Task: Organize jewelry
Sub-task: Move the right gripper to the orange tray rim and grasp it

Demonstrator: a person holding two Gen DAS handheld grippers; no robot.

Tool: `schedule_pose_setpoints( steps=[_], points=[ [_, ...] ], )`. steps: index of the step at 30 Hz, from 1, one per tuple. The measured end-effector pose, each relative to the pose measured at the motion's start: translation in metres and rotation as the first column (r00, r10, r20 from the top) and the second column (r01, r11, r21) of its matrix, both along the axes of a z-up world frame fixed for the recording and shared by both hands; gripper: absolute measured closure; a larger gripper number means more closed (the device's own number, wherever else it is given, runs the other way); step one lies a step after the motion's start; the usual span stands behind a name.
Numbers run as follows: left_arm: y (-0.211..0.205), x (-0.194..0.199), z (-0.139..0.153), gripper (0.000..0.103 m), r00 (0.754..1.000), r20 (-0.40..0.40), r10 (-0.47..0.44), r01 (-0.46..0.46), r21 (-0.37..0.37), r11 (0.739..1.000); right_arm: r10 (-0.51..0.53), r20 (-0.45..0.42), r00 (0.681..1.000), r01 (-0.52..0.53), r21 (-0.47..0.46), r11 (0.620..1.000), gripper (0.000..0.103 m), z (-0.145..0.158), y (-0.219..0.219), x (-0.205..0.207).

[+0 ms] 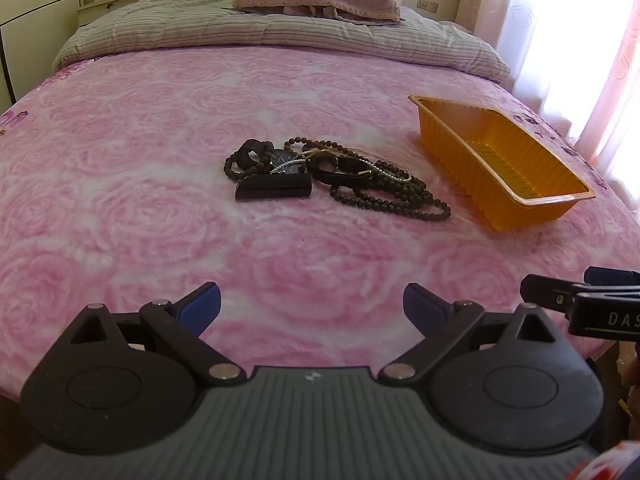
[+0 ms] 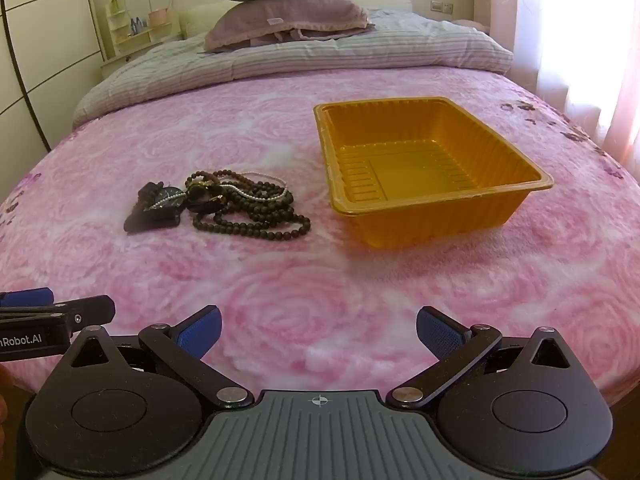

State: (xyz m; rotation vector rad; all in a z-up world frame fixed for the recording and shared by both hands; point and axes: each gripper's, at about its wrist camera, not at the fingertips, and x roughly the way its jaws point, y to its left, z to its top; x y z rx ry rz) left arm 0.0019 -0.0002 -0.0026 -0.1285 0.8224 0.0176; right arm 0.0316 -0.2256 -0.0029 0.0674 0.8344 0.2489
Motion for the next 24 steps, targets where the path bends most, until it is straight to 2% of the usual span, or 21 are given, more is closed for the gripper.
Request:
schedule_pose_setpoints(
  steps=[18,24],
  points=[
    [0.0003,-0.0001,-0.0003,0.006,1.000,0.000,0.000,0.000,-0.001,1.000,-0.001,-0.007,1.000,0.001,0.003,1.000,0.000,-0.0020,-0.0016,0.0013],
    [-0.0035,0.0015,0.0001,0.006,1.000,-0.008,-0.005,0.004,-0.022,1.000,-0.028,-0.005,1.000,0.028,0.019,0.999,0.000,-0.0029,-0.0086,0.0028]
  ],
)
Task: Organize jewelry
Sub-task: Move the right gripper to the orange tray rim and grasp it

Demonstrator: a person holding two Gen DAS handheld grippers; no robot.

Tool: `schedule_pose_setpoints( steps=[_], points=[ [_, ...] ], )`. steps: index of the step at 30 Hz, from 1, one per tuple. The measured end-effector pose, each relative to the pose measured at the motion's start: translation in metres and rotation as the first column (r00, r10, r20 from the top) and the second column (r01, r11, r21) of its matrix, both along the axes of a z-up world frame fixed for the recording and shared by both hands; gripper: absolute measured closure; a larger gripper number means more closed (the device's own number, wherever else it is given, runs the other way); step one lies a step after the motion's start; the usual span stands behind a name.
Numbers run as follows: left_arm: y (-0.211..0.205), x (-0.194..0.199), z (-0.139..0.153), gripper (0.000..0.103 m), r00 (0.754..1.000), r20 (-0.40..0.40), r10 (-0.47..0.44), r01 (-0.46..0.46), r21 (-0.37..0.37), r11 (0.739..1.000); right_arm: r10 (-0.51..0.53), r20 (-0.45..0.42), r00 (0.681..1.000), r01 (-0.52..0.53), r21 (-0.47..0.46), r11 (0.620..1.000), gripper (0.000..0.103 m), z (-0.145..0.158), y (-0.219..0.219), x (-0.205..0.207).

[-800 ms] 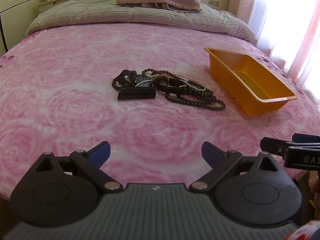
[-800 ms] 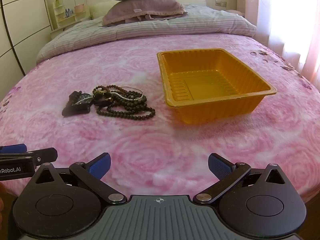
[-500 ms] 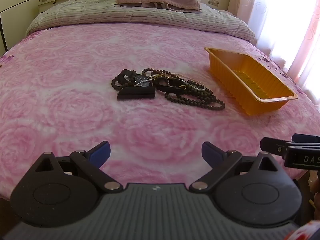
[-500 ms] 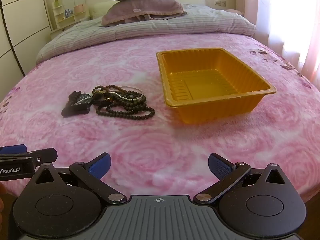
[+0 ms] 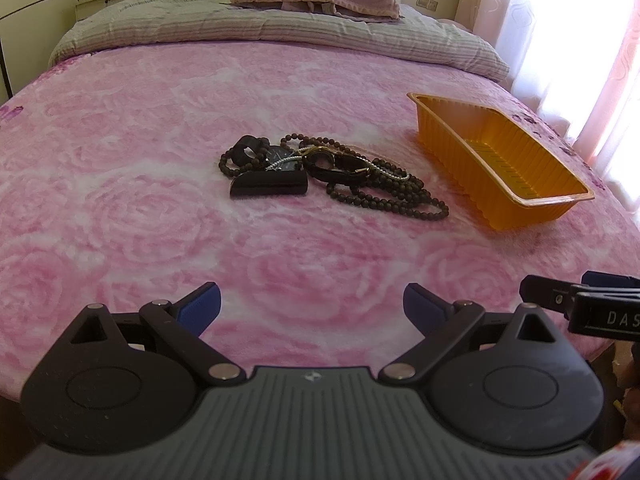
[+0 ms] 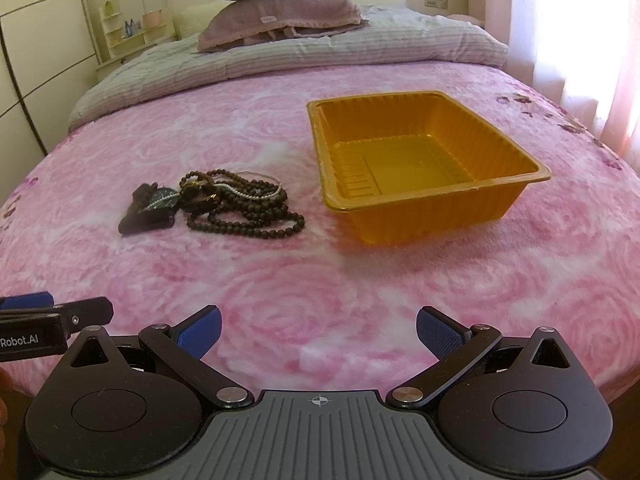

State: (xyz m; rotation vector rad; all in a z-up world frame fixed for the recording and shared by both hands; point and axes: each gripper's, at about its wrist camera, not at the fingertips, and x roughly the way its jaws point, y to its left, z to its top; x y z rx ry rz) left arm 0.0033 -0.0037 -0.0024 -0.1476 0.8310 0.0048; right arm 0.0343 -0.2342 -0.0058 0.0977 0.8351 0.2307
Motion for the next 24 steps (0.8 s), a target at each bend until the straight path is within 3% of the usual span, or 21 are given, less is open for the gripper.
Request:
schedule_pose_setpoints(
  steps=[4,10,18,20,24],
  points=[
    [0.007,0.004,0.000,0.006,1.000,0.005,0.017,-0.017,-0.061,0.998,-0.049,0.024,0.999,0.048,0.032,0.998,0.000,0.004,-0.017,0.006],
    [0.019,0.015,-0.002,0.006,0.999,-0.003,0.044,-0.044,-0.121,0.992,-0.170,0.127,0.977,0.154,0.127,0.980,0.001,0.023,-0.073,0.026],
    [0.018,0.031,-0.005,0.006,0.999,0.025,0.041,-0.038,-0.124,0.992,-0.285,0.209,0.935,0.272,0.088,0.958,0.002,0.022,-0.143,0.080],
    [0.015,0.035,-0.005,0.006,0.999,0.039,0.033,-0.029,-0.105,0.994,-0.285,0.194,0.939,0.271,0.096,0.958,0.017,0.014,-0.155,0.096],
    [0.008,0.043,-0.007,0.006,0.998,0.059,0.013,-0.008,-0.087,0.996,-0.296,0.133,0.946,0.278,0.138,0.951,0.024,-0.011,-0.175,0.122]
  ],
)
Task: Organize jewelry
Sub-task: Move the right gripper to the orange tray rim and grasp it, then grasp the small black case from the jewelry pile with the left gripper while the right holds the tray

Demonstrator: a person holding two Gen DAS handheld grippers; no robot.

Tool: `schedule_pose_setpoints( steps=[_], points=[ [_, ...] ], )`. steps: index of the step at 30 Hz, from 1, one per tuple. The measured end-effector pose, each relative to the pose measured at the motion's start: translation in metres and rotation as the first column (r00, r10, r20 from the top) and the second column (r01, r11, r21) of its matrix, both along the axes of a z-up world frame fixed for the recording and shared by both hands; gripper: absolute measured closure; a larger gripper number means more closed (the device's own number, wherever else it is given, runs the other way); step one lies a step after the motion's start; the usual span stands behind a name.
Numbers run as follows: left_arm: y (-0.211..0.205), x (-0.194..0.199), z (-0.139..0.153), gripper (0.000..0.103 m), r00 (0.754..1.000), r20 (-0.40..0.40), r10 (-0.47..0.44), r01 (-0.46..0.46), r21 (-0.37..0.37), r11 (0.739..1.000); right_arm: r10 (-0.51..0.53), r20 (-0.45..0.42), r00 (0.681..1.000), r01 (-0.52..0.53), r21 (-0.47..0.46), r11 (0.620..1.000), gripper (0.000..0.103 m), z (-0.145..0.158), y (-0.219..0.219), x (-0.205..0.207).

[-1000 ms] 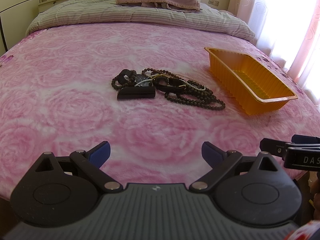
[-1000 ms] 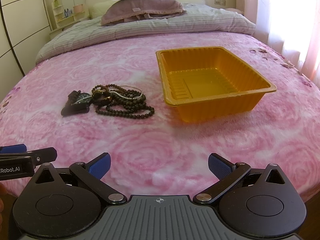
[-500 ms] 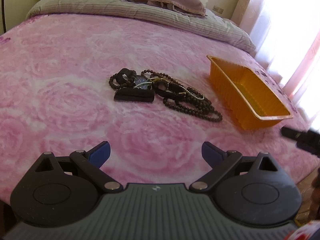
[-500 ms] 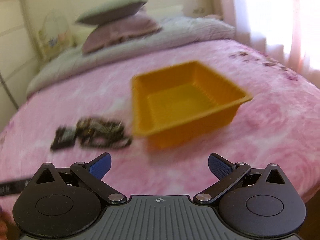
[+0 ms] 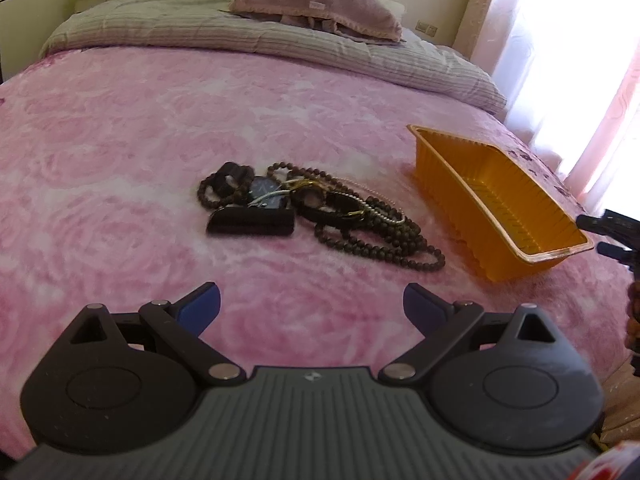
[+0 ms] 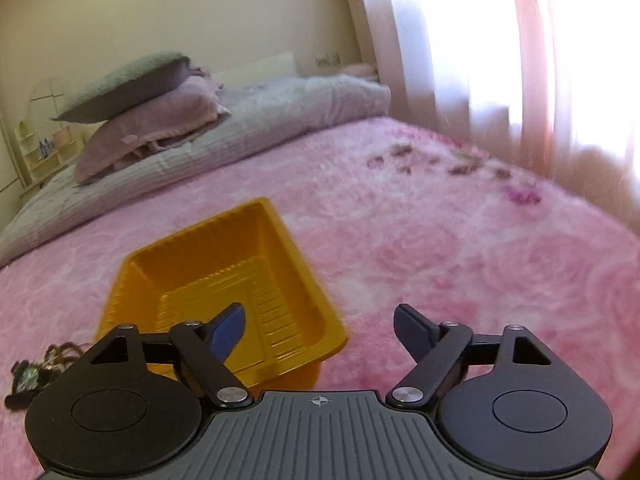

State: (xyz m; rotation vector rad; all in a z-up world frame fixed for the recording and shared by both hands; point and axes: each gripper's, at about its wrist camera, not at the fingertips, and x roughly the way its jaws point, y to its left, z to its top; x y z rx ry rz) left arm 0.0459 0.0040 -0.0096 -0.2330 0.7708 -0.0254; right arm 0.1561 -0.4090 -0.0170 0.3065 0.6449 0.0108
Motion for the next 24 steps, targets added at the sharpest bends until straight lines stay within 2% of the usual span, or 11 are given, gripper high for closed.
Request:
schedule_pose_setpoints(
  steps=[2,5,9,10,17,21,24],
  points=[
    [-0.004,0.004,-0.002,0.006,1.000,0.000,-0.011,0.011,-0.002,1.000,0.016,-0.023,1.000,-0.016,0.036,0.999,0.039,-0.012,-0.007,0.010],
    [-0.011,0.010,-0.005,0.006,0.999,-0.007,-0.033,0.033,0.003,0.999,0.050,-0.048,0.998,-0.046,0.078,0.996,0.051,-0.024,-0.010,0.020],
    [-0.018,0.015,-0.011,0.006,0.999,-0.016,-0.048,0.048,0.003,0.999,0.079,-0.065,0.995,-0.072,0.101,0.992,0.062,-0.031,-0.012,0.027],
    [-0.019,0.015,-0.012,0.006,0.999,-0.018,-0.052,0.052,0.001,0.999,0.081,-0.070,0.994,-0.072,0.112,0.991,0.067,-0.031,-0.011,0.030],
    [-0.023,0.016,-0.017,0.006,0.997,-0.022,-0.067,0.067,-0.003,0.998,0.099,-0.082,0.992,-0.088,0.131,0.988,0.089,-0.025,-0.010,0.035],
    [-0.022,0.014,-0.016,0.006,0.998,-0.014,-0.067,0.067,-0.006,0.998,0.099,-0.101,0.990,-0.084,0.141,0.986,0.094,-0.018,-0.009,0.033],
    [-0.019,0.014,-0.015,0.006,0.998,-0.009,-0.067,0.067,-0.005,0.998,0.119,-0.105,0.987,-0.107,0.107,0.988,0.096,-0.007,-0.002,0.029]
  ],
)
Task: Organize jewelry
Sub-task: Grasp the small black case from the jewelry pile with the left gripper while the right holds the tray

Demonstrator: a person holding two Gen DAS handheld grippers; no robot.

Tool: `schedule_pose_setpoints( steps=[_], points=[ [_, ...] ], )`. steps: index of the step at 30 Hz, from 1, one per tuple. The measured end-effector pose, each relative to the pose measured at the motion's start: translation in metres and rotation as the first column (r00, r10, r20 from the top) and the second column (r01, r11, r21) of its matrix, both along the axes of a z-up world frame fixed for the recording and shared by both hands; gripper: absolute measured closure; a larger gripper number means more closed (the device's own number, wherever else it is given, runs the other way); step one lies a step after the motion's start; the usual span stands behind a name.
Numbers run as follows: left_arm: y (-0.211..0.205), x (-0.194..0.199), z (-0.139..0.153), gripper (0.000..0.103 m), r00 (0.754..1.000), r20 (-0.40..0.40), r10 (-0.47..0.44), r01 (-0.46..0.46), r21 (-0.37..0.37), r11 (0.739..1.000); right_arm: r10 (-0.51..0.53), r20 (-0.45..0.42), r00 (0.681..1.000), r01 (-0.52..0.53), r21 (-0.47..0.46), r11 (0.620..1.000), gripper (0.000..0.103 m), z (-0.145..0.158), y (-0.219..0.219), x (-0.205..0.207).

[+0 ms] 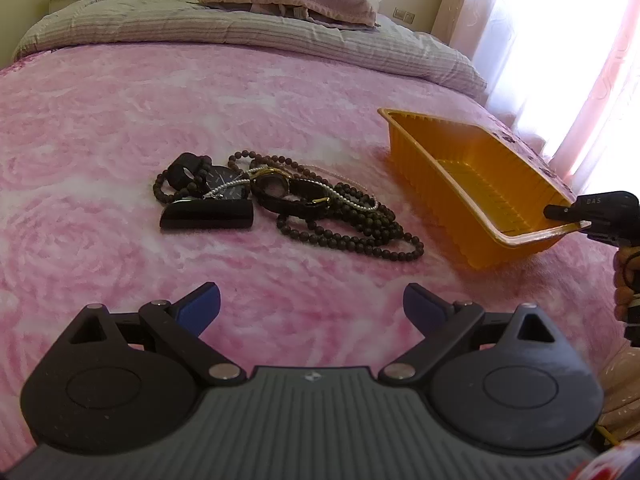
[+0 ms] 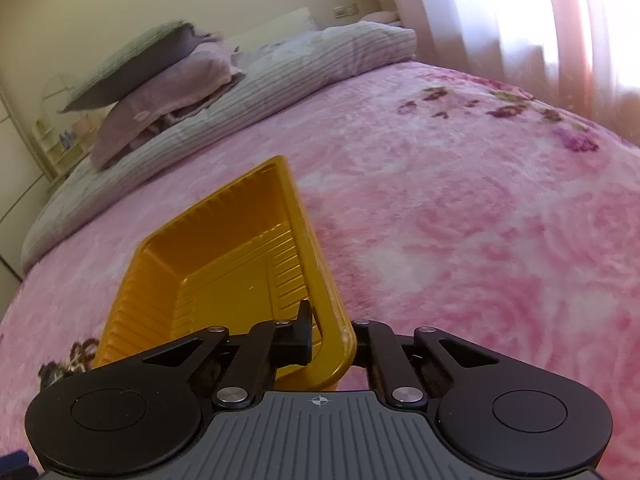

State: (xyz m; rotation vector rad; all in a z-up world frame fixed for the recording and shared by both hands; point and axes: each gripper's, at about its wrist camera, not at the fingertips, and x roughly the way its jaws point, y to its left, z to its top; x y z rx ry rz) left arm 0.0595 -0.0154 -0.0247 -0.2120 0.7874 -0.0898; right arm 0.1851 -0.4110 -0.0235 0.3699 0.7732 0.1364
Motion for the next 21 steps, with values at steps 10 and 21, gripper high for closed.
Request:
schedule_pose_setpoints(
  steps=[10,21],
  points=[
    [0.012,0.009,0.003,0.009,0.998,0.029,-0.051,0.049,0.043,0.998,0.123,0.083,0.989,-0.087,-0.347,0.934,0.097,0.054,0.038,-0.021],
    [0.047,0.058,-0.010,0.014,1.000,0.002,-0.011,0.011,0.221,0.975,0.210,0.093,0.973,-0.129,-0.537,0.834,0.097,0.061,0.076,-0.039]
  ],
)
